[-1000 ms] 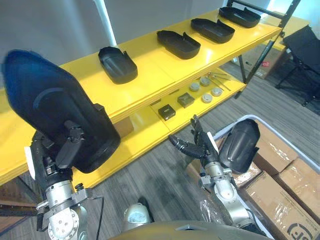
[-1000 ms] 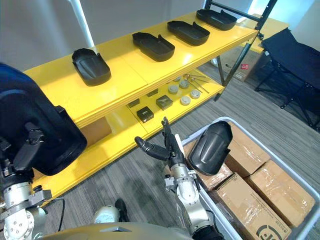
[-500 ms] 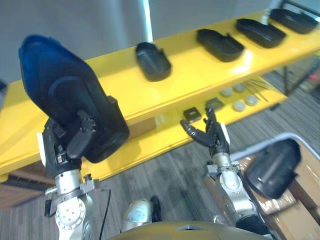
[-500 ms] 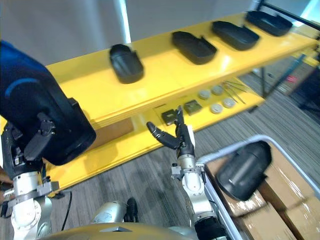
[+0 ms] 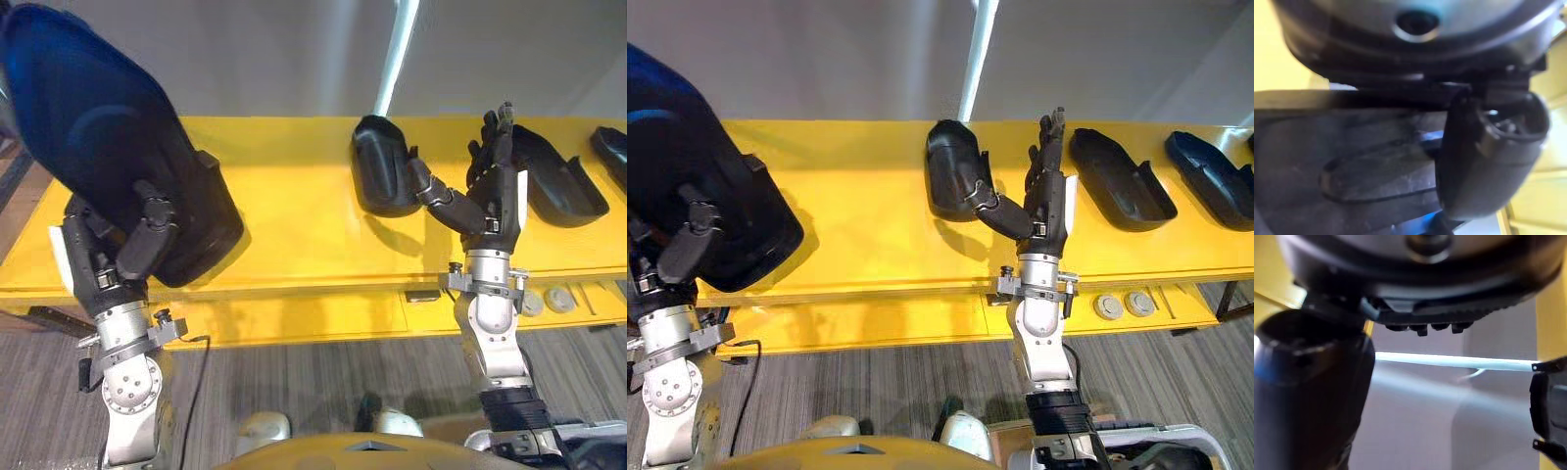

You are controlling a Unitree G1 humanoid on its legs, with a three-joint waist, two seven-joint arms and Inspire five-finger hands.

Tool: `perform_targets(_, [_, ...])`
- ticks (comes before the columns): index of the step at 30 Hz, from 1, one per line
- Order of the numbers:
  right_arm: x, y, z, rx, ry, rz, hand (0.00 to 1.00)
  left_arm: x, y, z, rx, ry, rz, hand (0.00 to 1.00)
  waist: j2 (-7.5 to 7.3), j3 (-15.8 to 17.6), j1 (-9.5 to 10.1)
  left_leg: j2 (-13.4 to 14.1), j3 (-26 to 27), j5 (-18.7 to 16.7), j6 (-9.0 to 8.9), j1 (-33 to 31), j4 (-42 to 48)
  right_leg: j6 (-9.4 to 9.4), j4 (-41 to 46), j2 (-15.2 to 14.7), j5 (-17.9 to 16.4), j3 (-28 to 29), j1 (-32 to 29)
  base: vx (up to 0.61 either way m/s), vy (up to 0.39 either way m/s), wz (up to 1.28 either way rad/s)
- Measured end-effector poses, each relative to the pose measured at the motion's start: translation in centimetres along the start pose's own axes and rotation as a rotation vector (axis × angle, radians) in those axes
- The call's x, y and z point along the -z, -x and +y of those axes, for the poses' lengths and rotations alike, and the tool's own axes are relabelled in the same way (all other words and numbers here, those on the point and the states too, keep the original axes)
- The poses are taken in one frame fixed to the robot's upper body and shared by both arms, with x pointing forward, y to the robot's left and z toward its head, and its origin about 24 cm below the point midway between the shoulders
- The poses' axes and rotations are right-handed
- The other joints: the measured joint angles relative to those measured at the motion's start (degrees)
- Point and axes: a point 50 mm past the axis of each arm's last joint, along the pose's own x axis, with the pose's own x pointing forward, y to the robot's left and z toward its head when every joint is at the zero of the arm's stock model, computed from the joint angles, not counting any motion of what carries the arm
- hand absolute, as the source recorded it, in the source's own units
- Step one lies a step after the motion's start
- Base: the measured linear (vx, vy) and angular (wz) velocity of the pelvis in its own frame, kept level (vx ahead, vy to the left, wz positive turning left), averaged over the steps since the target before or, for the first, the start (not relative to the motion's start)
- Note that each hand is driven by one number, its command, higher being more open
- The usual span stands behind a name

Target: Walk over and take three plastic housings, then place them on the shelf

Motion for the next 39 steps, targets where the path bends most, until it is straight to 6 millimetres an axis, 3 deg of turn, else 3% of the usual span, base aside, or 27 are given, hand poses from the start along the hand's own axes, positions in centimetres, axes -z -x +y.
perform_targets(5, [-1.0,-0.2,-1.2,0.035,0.020,-0.049,1.00,0.1,-0.1,-0.6,0.034,0.018,0.010,0.00,0.83,-0.07,-0.06,1.11,2.33,-0.32,-0.43,0.62,-0.44,0.11,-9.50,2.81,2.84,0.73,4.14,0.10,-0.062,-0.14])
perform_targets(12, [-4.7,-0.9,-1.0,-0.075,-0.044,-0.217,1.00,0.1,-0.1,-0.7,0.037,0.023,0.008,0.00,2.79,-1.09,-1.44,0.82,2.91,-0.32,-0.43,0.91,-0.33,0.27,-10.26,2.60,2.95,0.79,5.11,0.02,0.014,0.01])
perform_targets(16, [-4.0,0.2,-1.5,-0.086,-0.045,-0.165,1.00,-0.1,-0.1,-1.3,0.056,0.041,-0.001,0.00,3.01,-1.22,-2.08,0.92,5.20,-0.24,-0.49,0.43,0.63,0.12,-10.06,2.16,2.46,-0.94,6.08,-0.04,0.026,0.25])
perform_targets(18, [-3.5,1.1,-2.0,-0.074,-0.029,-0.123,1.00,0.0,-0.1,-2.0,0.075,0.062,0.003,0.00,3.49,-0.96,-3.80,0.80,9.17,0.43,-0.89,-2.97,5.21,0.41,-8.09,0.33,1.21,-3.30,5.36,-0.11,0.063,0.63])
perform_targets(21, [-3.4,1.3,-2.4,-0.060,-0.015,-0.114,1.00,0.0,0.0,-2.3,0.084,0.068,0.006,0.00,4.12,-0.58,-4.44,0.21,9.89,2.01,-1.07,-5.56,10.02,0.15,-5.17,-1.92,-0.19,-3.46,4.40,-0.12,0.085,0.20])
perform_targets(22, [-3.6,1.2,-2.7,-0.049,-0.009,-0.122,1.00,0.0,0.0,-2.4,0.087,0.063,0.004,0.00,4.13,-0.56,-4.50,-0.13,10.19,2.23,-0.37,-5.50,10.36,0.29,-5.10,-2.62,-0.14,-3.11,4.47,-0.12,0.071,-0.12])
perform_targets(24, [-3.8,1.1,-3.3,-0.027,0.001,-0.140,1.00,-0.1,0.0,-2.5,0.096,0.046,-0.004,0.00,4.86,-1.03,-4.75,1.34,14.09,1.09,1.64,-4.18,7.84,0.62,-4.86,-2.76,-0.03,-2.94,3.92,-0.12,0.056,-0.12])
perform_targets(26, [-4.0,1.0,-4.1,0.027,0.003,-0.150,1.00,-0.1,-0.1,-3.0,0.132,0.055,-0.011,0.00,6.44,-1.83,-6.13,2.59,16.48,1.26,0.86,-1.11,-0.08,2.06,-4.97,-2.92,0.62,-2.82,3.56,-0.11,0.113,-0.02])
perform_targets(28, [-3.9,1.2,-4.4,0.073,-0.013,-0.143,1.00,-0.2,-0.2,-3.0,0.162,0.046,-0.015,0.00,5.99,-2.03,-6.15,0.60,18.03,1.88,1.11,0.34,-2.63,3.01,-5.30,-4.39,1.83,-1.91,3.62,-0.10,0.167,-0.25])
perform_targets(32, [-3.5,1.6,-3.8,0.098,-0.048,-0.125,1.00,-0.1,-0.8,-3.2,0.223,0.017,-0.001,0.00,3.62,-2.22,-6.29,-1.78,18.51,3.12,2.46,0.79,-5.22,4.08,-7.02,-6.00,4.14,-1.69,3.62,-0.05,0.114,-0.03])
perform_targets(39, [-2.8,1.7,-3.0,0.082,-0.030,-0.061,1.00,1.3,-0.7,-3.1,0.251,0.011,0.153,0.00,3.16,-1.98,-6.10,-1.26,18.32,3.40,2.80,0.83,-5.36,4.40,-8.33,-5.27,4.92,-2.42,4.35,0.06,-0.003,0.06])
